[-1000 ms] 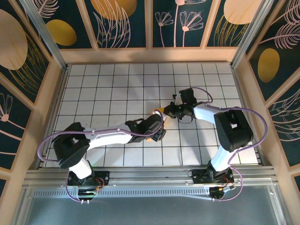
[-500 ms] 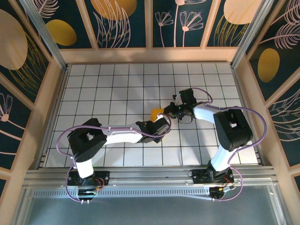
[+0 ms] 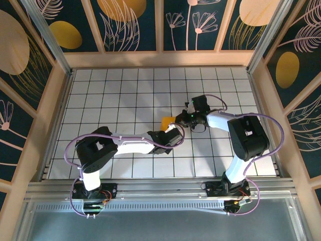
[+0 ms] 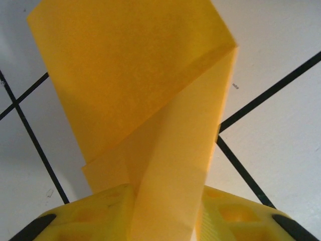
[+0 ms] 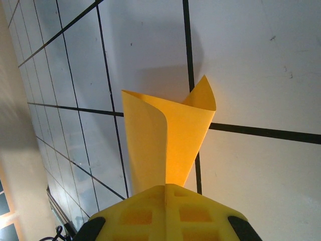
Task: Fold a paper plane with a square sheet of paper (fold left side to right side)
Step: Fold the wing for the fifth time at the center of the table.
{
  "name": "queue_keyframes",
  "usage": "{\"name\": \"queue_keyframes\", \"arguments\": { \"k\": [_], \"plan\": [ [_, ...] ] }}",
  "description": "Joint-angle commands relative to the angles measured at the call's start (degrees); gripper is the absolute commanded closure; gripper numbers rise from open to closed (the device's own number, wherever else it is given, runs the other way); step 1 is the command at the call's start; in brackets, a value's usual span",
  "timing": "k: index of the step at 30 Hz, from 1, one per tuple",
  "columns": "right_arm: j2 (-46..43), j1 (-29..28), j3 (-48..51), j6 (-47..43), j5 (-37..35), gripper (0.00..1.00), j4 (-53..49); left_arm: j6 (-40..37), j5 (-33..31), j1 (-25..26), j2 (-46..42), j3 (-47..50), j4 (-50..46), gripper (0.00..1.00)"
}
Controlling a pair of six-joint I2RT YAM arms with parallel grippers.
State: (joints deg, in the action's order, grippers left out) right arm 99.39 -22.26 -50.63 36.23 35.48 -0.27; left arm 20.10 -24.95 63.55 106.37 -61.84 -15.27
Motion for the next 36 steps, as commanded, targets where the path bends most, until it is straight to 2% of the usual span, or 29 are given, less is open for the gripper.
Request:
{"name": "queue_keyframes", "arguments": {
  "k": [1,7,15,22,26,32,36],
  "plan": [
    [0.71,0.32,-1.06,-0.01,0.27,1.00,0.10,0.60,-3.49,0.52,0.57,-0.82,-1.30,0.70],
    [0.69,0.37,-0.96,-0.02,0.29,1.00,0.19,0.82,-4.58,0.61,0.15,-0.34,-0.83,0.77],
    [-0.84,1.09,-0.53,-0.91,-1.46,1.00,-0.88,1.27,-3.51,0.61,0.46,-0.38,-0.47,0.92],
    [-7.59,5.30,1.04,-4.24,-8.74,0.77,-6.39,0.74,-0.51,0.61,2.23,-1.32,-0.14,1.00],
    [-12.22,8.50,2.47,-6.48,-13.35,0.70,-10.05,0.38,0.97,0.61,3.31,-2.88,-1.11,1.00],
    [-18.04,11.99,4.96,-8.14,-15.35,0.68,-11.94,1.13,8.09,-0.53,4.50,-7.26,-2.92,1.00],
    [-19.74,12.55,6.67,-8.87,-14.94,0.67,-11.38,3.41,18.10,-4.03,4.37,-8.55,-2.54,1.00]
  ]
}}
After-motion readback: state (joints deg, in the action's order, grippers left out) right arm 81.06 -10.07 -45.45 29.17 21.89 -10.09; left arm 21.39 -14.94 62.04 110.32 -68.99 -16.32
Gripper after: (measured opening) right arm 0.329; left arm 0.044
